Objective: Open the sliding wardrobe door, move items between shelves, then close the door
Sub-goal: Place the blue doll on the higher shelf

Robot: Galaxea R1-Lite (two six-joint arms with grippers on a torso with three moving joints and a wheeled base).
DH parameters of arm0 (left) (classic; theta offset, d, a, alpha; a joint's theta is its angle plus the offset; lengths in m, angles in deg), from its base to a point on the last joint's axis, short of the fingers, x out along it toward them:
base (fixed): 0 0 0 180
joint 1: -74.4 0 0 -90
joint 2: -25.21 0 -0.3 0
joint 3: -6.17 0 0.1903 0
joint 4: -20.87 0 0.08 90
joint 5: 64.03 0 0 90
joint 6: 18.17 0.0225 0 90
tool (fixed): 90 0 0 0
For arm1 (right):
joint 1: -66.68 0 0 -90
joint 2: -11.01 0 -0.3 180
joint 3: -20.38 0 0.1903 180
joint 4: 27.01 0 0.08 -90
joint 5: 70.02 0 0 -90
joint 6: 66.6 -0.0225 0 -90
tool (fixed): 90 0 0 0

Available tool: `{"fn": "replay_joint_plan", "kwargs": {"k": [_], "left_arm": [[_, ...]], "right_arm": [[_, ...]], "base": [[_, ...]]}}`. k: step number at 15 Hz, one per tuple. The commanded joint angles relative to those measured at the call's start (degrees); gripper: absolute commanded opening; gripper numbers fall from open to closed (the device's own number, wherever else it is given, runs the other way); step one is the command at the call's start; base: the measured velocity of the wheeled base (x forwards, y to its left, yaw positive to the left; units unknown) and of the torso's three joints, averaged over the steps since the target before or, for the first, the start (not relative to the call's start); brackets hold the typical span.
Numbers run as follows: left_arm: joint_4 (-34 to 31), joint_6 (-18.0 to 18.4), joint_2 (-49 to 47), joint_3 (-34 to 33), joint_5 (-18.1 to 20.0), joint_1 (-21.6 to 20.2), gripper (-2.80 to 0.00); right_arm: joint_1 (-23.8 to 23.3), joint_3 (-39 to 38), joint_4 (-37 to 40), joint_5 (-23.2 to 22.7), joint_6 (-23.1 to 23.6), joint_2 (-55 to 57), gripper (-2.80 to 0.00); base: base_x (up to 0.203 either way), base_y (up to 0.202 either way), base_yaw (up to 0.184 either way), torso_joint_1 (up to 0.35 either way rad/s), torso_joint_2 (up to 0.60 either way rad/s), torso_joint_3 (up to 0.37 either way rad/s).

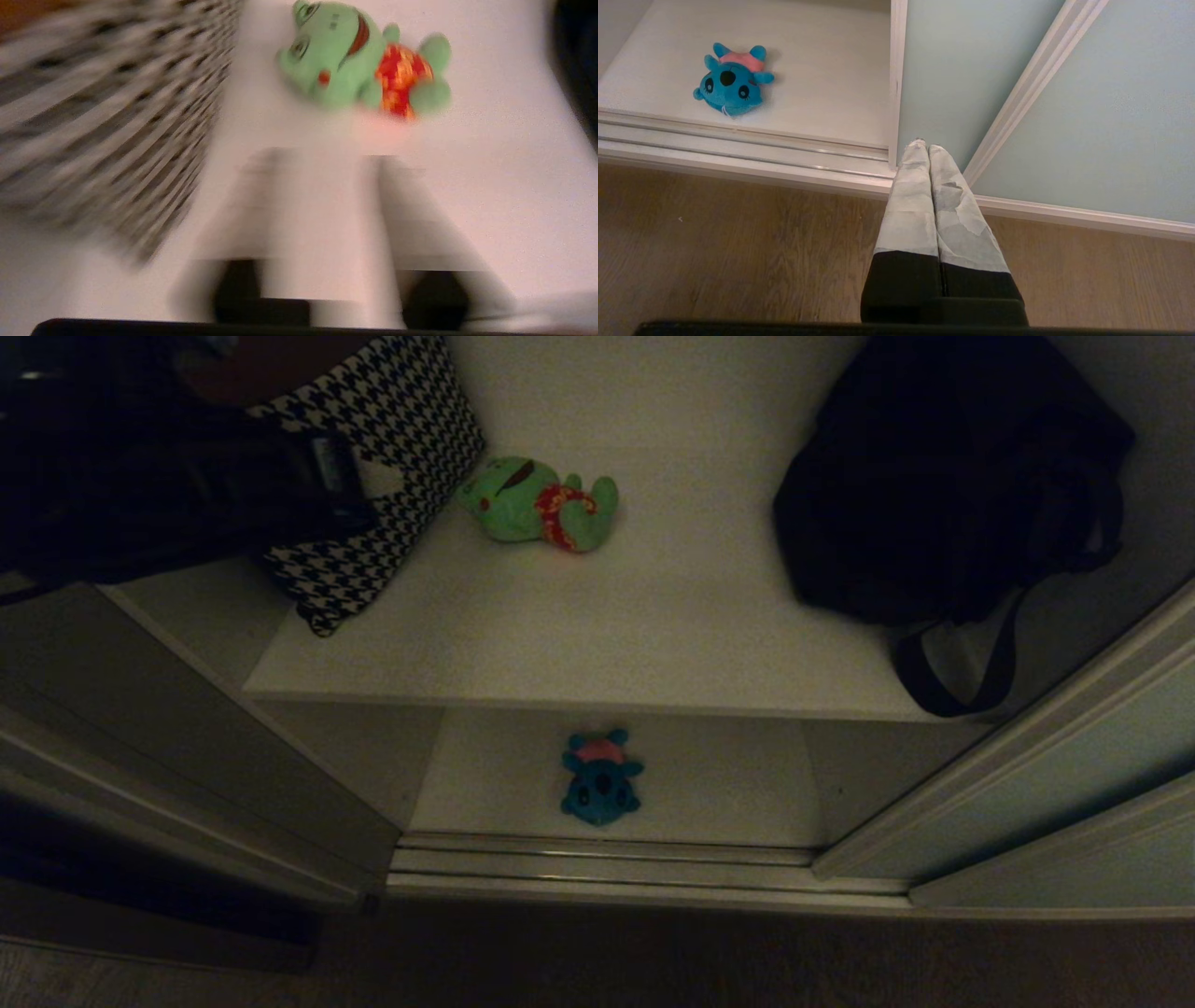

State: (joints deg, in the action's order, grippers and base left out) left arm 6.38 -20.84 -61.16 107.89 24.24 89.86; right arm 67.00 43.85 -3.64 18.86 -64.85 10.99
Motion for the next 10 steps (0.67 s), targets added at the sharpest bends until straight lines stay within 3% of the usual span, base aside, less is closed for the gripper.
{"fn": "replay_joint_plan", "kwargs": {"k": [1,5,10], "left_arm": [[-0.3,0.5,15.2,-8.9,-0.4,-0.2,-2.80],[-8.3,1.4,41.0,-30.4,-0.3,-5.3,-2.80],[-19.9,2.0,69.5,-53.4,4.1,-14.0,-2.80]], "right_arm": [[0.0,0.0,0.0,0.0,0.0,-0.2,-2.80],[0.0,0.0,0.0,0.0,0.0,-0.2,-2.80],[0.0,0.0,0.0,-0.1,0.0,-0.2,-2.80]], "base": [[0.000,0.000,0.000,0.000,0.00,0.000],[0.000,0.000,0.000,0.000,0.00,0.000],[0.000,0.000,0.000,0.000,0.00,0.000]]}}
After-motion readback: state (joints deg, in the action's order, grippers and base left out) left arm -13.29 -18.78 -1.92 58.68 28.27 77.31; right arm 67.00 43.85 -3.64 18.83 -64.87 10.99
